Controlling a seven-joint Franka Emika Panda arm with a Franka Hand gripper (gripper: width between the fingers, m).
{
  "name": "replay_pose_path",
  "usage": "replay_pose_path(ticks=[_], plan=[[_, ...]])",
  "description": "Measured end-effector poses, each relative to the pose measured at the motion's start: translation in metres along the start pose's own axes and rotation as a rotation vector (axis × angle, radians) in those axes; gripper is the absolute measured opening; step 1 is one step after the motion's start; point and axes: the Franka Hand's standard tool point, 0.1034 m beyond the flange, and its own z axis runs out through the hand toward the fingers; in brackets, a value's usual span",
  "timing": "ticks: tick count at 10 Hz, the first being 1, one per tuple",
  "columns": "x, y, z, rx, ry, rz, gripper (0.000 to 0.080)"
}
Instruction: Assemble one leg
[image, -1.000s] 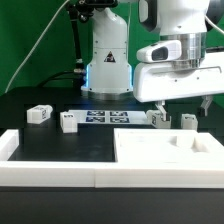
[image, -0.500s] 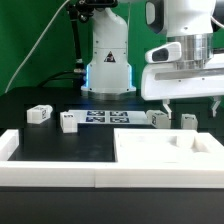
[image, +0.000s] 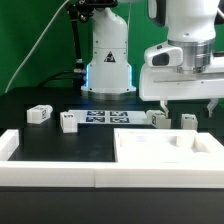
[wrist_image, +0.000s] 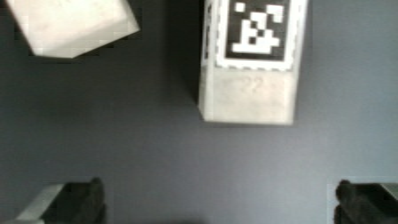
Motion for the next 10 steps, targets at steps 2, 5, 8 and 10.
replay_pose_path(ticks=[2,5,8,10], plan=[[-0.005,-0.001,0.000,-0.018,-0.181,0.001,0.0649],[-0.011,-0.003,0.003,-0.038,-0.435,0.002,0.0649],[-0.017,-0.004,0.011,-0.054,-0.638,-0.001,0.0649],[-0.009,-0.008,0.023,-0.052,-0.684,-0.003,0.0649]])
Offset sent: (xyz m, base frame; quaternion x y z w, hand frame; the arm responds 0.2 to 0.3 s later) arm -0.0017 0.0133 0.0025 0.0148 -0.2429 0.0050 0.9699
